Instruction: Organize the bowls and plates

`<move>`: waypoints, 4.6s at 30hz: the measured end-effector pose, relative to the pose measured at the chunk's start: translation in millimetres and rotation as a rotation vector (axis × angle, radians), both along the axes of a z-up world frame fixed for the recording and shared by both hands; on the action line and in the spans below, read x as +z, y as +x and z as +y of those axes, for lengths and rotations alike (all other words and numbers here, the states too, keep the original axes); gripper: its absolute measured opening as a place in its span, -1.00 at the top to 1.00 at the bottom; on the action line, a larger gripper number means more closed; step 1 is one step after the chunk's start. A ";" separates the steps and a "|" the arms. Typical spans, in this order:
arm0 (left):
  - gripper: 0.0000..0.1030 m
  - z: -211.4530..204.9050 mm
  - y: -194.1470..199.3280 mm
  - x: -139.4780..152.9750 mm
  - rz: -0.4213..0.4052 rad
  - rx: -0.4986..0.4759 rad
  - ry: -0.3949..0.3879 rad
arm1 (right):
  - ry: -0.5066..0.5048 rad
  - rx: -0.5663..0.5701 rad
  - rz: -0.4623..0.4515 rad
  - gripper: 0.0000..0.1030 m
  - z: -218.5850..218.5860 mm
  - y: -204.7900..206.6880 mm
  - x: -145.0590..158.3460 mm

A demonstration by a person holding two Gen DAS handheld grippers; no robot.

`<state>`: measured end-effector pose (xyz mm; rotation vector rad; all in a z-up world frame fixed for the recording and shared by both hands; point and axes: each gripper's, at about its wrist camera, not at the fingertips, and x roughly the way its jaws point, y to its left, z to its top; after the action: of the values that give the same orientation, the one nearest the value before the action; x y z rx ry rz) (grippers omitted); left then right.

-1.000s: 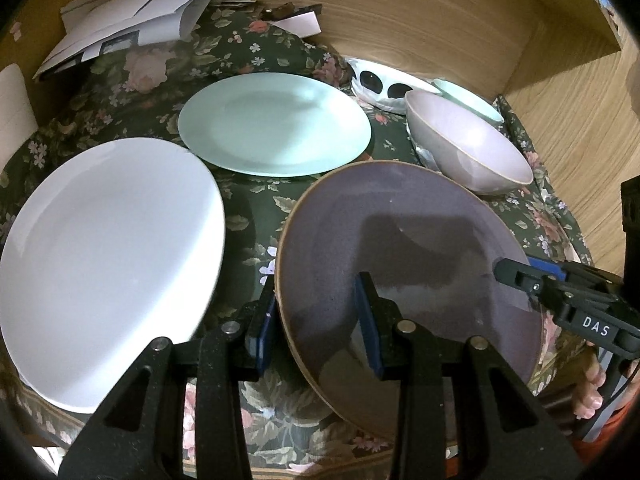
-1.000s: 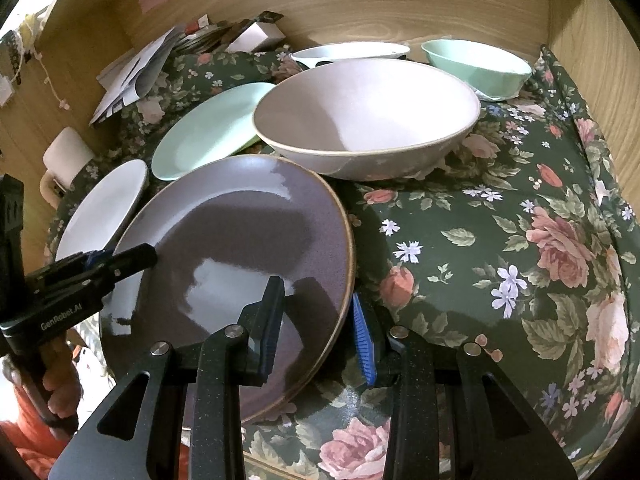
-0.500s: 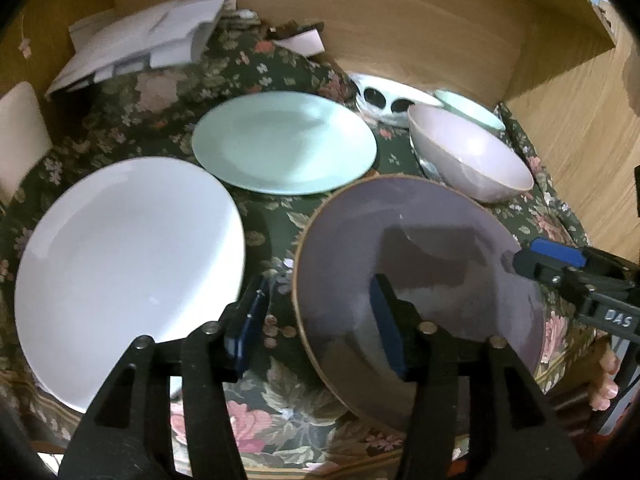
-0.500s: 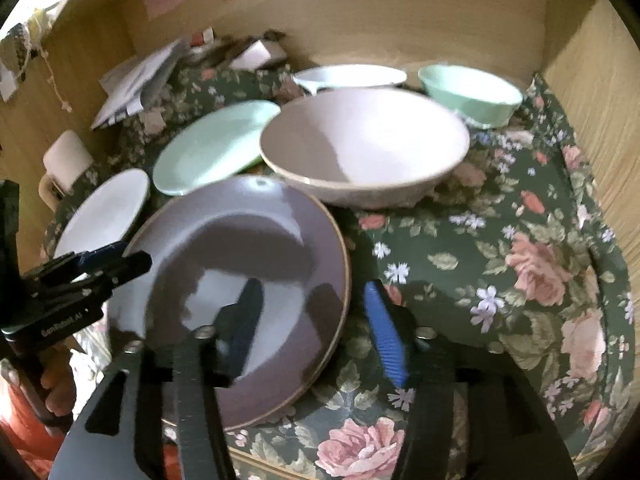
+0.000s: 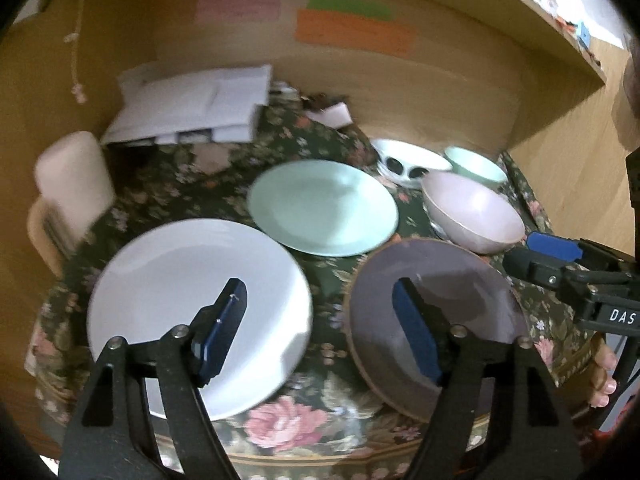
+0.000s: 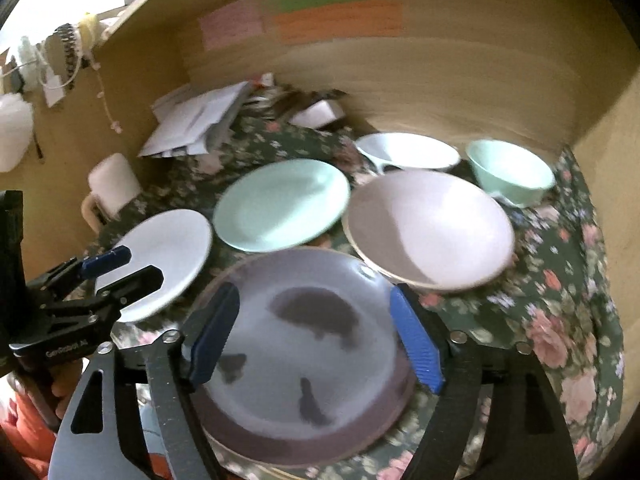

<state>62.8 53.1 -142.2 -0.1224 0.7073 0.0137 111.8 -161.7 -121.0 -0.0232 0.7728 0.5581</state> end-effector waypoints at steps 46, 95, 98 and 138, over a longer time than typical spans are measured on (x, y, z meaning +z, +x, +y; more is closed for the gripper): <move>0.26 159.9 -15.9 -65.9 0.164 0.256 -0.142 | -0.124 0.308 0.253 0.26 180.4 59.4 -62.8; 0.34 81.0 -9.4 -0.4 0.061 0.139 -0.089 | 0.004 0.162 0.121 0.41 85.4 31.7 -13.3; 0.34 68.4 -7.1 1.4 0.061 0.117 -0.088 | 0.012 0.137 0.118 0.41 71.0 29.8 -11.8; 0.34 -24.7 15.8 -47.9 0.201 -0.052 -0.121 | 0.012 -0.047 0.235 0.41 -34.8 16.6 -57.0</move>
<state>78.6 28.5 -190.2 -0.2204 0.9121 -0.0674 128.5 -196.5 -177.9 0.0728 0.9959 0.5260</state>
